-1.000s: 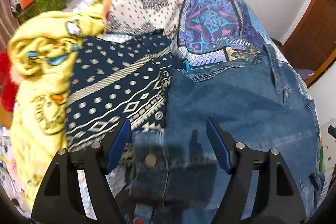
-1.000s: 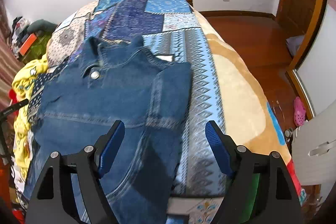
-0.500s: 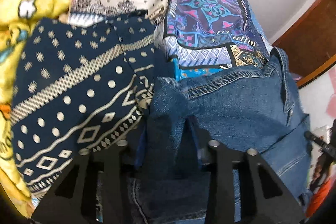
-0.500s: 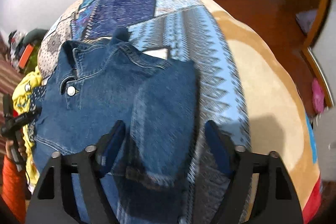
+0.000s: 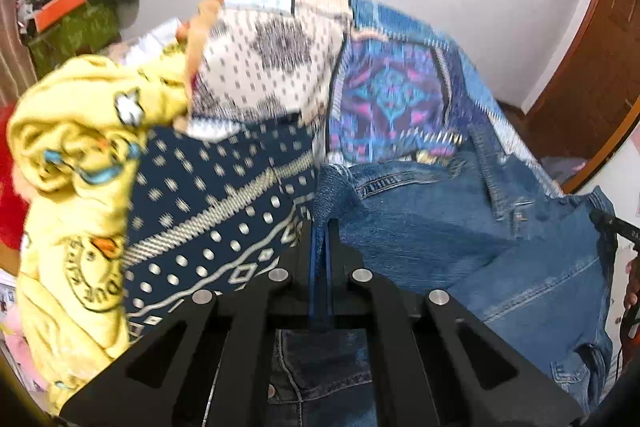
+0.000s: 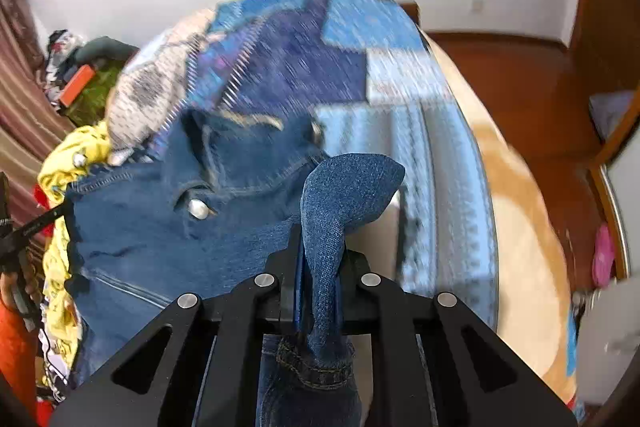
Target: Fold large clothes
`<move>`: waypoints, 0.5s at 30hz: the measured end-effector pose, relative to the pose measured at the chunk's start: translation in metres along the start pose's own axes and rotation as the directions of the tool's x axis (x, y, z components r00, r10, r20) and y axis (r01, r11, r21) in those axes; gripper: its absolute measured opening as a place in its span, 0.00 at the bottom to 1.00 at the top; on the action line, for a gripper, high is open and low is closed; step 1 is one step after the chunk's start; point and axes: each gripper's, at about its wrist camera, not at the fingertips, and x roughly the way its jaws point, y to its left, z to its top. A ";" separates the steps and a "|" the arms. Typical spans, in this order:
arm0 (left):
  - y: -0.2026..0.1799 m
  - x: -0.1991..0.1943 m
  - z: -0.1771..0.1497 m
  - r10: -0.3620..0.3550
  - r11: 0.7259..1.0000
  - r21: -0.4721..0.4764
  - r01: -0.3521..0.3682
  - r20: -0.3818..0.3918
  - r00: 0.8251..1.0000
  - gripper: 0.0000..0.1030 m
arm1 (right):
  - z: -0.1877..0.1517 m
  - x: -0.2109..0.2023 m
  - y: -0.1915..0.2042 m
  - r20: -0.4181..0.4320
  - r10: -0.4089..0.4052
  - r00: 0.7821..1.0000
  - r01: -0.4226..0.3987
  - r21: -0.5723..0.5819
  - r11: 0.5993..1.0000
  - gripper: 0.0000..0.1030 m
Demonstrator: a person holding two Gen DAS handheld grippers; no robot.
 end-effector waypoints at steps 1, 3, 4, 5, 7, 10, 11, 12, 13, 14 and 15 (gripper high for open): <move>0.000 -0.005 0.003 0.014 1.000 0.005 -0.015 0.015 1.000 0.02 | 0.004 0.000 0.004 0.010 0.000 1.000 0.000 -0.011 1.000 0.10; 0.001 -0.006 0.009 0.041 0.999 0.016 -0.041 0.025 0.999 0.03 | 0.015 0.004 0.012 0.025 0.003 1.000 -0.002 -0.025 1.000 0.10; 0.002 -0.002 0.011 0.068 0.997 0.024 -0.068 0.017 0.998 0.03 | 0.019 0.010 0.014 0.026 0.000 1.000 0.001 -0.026 1.000 0.10; 0.004 0.004 0.011 0.086 0.996 0.026 -0.086 0.005 0.996 0.03 | 0.023 0.017 0.014 0.023 -0.006 1.000 0.007 -0.022 1.000 0.10; 0.009 0.022 0.010 0.121 0.992 0.031 -0.120 -0.031 0.992 0.03 | 0.025 0.029 0.013 0.011 -0.014 1.000 0.015 -0.006 1.000 0.10; 0.018 0.047 0.004 0.153 0.988 0.025 -0.152 -0.076 0.985 0.03 | 0.025 0.055 0.004 -0.028 -0.030 0.999 0.031 0.032 0.999 0.10; 0.020 0.054 0.001 0.157 0.988 0.021 -0.155 -0.087 0.984 0.03 | 0.023 0.064 0.000 -0.044 -0.038 0.998 0.040 0.038 0.998 0.10; 0.022 0.062 -0.001 0.160 0.987 0.016 -0.159 -0.099 0.982 0.03 | 0.020 0.073 -0.004 -0.062 -0.046 0.997 0.049 0.039 0.998 0.10; 0.023 0.068 -0.003 0.164 0.987 0.014 -0.163 -0.107 0.981 0.03 | 0.018 0.078 -0.006 -0.074 -0.052 0.996 0.055 0.036 0.998 0.12; 0.023 0.073 -0.004 0.169 0.986 0.014 -0.169 -0.111 0.979 0.03 | 0.014 0.084 -0.010 -0.085 -0.065 0.994 0.067 0.029 0.997 0.15; 0.023 0.077 -0.005 0.177 0.984 0.017 -0.176 -0.116 0.977 0.03 | 0.012 0.087 -0.011 -0.092 -0.078 0.993 0.080 0.022 0.997 0.17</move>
